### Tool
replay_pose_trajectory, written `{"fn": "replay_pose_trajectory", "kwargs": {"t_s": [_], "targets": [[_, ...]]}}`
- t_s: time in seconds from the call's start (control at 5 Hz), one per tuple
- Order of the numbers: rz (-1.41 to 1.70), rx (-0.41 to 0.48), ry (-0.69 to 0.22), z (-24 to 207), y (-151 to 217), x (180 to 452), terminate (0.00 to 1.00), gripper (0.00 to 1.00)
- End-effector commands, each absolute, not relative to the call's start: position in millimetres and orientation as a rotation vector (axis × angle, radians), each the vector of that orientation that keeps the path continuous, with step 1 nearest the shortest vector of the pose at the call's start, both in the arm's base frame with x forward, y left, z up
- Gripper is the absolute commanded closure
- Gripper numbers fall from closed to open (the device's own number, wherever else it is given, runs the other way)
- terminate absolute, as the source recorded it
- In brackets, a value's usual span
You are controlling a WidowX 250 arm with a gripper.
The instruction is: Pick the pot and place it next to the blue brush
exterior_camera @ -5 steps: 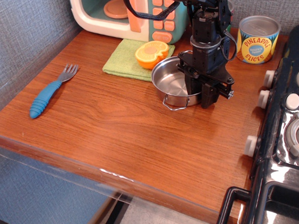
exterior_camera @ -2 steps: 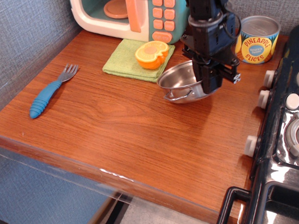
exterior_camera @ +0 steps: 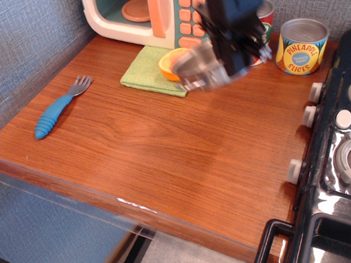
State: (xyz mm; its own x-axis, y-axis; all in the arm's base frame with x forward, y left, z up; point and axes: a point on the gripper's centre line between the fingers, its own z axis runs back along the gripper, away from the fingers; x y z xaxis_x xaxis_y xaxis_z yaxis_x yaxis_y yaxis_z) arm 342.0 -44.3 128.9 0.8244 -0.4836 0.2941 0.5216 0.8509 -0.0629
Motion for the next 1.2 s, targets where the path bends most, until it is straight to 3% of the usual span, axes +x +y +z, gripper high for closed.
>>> {"fn": "replay_pose_trajectory", "kwargs": {"t_s": [0.0,0.4,0.6,1.0], "targets": [[-0.406,-0.051,-0.274,146,26,302,0.00,1.00],[-0.382,0.033,-0.125,81,60,257,0.00,1.00],[-0.390,0.054,-0.079,59,59,255,0.00,1.00],[-0.400,0.099,-0.046,45,57,264,0.00,1.00]]}}
